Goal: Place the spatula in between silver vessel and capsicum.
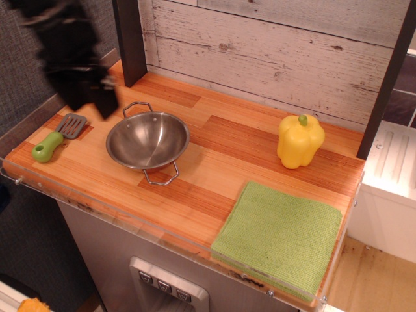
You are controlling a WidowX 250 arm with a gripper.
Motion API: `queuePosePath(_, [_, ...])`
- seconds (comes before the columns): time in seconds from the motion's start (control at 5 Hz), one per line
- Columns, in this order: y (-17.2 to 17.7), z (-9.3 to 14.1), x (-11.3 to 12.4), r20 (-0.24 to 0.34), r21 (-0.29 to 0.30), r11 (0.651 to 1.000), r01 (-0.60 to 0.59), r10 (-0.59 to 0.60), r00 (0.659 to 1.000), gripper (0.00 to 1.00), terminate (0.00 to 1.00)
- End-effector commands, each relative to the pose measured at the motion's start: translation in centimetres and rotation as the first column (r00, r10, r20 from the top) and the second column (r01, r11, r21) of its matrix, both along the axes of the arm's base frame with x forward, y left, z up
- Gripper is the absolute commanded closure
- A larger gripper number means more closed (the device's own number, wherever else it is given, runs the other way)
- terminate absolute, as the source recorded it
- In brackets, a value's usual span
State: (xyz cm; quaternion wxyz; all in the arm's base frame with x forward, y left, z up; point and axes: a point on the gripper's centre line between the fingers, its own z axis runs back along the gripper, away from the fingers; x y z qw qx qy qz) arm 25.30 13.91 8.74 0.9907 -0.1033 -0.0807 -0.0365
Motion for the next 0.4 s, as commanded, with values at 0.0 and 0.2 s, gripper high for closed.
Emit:
queuePosePath(0.0, [4.8, -1.6, -1.1, -0.089, 0.144, 0.985, -0.095, 0.108, 0.990, 0.00, 0.00])
queuePosePath(0.2, [4.2, -3.8, -0.9, -0.121, 0.180, 0.975, -0.130, 0.153, 0.981, 0.00, 0.00])
